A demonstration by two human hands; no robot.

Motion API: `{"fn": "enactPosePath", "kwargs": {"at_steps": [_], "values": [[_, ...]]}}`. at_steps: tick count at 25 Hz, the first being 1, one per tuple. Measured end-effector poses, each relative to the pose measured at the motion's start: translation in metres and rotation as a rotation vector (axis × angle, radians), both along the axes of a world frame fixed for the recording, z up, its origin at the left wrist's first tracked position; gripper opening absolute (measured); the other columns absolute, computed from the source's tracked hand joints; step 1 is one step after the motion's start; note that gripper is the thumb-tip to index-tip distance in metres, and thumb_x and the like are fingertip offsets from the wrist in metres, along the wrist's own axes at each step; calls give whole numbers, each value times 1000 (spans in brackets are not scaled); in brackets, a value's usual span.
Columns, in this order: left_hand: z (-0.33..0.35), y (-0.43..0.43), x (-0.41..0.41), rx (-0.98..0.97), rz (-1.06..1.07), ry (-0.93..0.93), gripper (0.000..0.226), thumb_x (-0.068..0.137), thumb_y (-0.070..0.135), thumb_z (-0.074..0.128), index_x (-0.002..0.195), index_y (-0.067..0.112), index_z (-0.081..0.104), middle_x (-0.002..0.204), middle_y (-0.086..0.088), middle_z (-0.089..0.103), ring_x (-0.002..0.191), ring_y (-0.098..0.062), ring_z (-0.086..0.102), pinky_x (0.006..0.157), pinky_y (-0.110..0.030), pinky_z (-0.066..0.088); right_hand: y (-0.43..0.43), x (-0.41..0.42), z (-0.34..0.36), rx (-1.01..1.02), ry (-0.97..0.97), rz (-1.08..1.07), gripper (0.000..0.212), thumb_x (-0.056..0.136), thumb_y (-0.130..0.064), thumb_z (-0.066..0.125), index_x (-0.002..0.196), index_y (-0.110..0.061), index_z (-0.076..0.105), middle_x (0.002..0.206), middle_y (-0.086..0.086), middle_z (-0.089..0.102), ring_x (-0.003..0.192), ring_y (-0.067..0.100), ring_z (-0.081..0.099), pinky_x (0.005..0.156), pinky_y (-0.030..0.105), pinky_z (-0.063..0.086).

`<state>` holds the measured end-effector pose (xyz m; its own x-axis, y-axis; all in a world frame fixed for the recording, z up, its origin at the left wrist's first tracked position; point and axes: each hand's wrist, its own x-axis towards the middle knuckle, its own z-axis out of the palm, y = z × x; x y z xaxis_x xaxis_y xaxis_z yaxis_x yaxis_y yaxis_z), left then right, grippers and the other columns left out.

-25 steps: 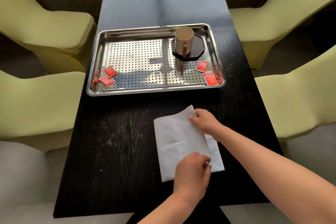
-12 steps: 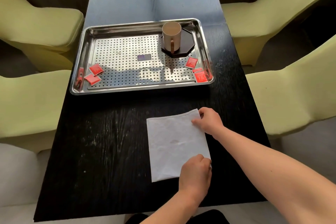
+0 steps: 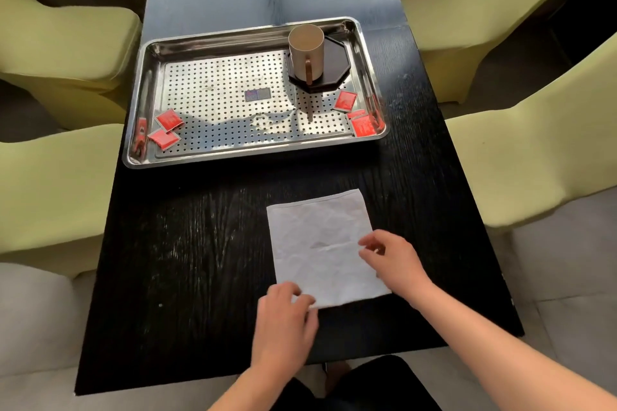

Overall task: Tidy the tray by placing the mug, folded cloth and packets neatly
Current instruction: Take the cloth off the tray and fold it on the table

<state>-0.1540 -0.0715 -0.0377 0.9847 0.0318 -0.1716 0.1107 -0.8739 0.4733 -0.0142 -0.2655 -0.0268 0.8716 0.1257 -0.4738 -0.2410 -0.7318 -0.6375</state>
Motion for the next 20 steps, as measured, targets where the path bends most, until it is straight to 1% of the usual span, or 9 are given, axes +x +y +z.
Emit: {"fn": "enactPosePath", "kwargs": {"at_steps": [1,3,6,10,13,14,16,18,20], "values": [[-2,10,-5,25,33,59,11,85,29,70,92,23,75,94,5,60,90,-19,57,75,-35,48,-1,-13,-1,-2,47,30,11,89,-25,69,99,-30,71,88,-12,68,76,6,63,69,22,48],[-9,20,-10,32,88,175,20,95,36,56,101,25,72,97,8,54,91,-15,52,83,-32,43,-4,-32,-8,-63,102,112,16,91,-27,67,106,-28,72,97,-12,70,87,6,64,78,21,49],[-16,21,-8,-18,138,237,24,100,39,48,106,25,66,98,8,49,93,-10,48,85,-27,43,-5,-41,-14,-138,135,155,22,93,-26,65,114,-22,72,110,-8,70,101,8,62,88,22,47],[-14,17,0,-162,419,290,19,94,37,61,98,20,65,96,4,52,83,-10,53,73,-26,44,-7,-44,-12,-138,60,57,18,94,-27,64,111,-24,71,100,-12,68,94,8,62,81,23,47],[-13,18,1,-245,663,385,27,88,38,69,101,24,50,95,5,60,83,-13,57,71,-30,43,-17,-46,-9,-208,-60,-97,20,93,-27,65,112,-21,68,91,-10,62,84,7,59,72,26,45],[-14,18,2,-273,732,434,32,86,40,70,101,26,46,94,5,61,85,-16,59,72,-32,45,-20,-47,-9,-249,-61,-118,25,93,-30,64,116,-20,66,92,-9,61,83,9,58,72,28,46],[-15,17,4,-342,834,507,30,84,43,71,95,21,53,92,2,66,86,-22,65,75,-38,53,-23,-49,-9,-331,24,-110,35,94,-40,61,122,-20,62,99,-4,65,92,17,62,76,32,48],[-14,17,8,-397,874,525,23,84,39,71,85,18,61,85,-2,69,80,-26,67,76,-42,57,-20,-52,-8,-406,92,-80,32,93,-45,59,113,-22,63,97,-3,69,92,21,65,78,33,50],[-11,15,11,-402,878,519,17,84,30,71,78,17,62,78,-3,68,73,-24,65,67,-38,54,-16,-52,-6,-433,110,-79,21,91,-43,62,91,-23,62,84,-4,66,81,18,63,75,36,54]]}}
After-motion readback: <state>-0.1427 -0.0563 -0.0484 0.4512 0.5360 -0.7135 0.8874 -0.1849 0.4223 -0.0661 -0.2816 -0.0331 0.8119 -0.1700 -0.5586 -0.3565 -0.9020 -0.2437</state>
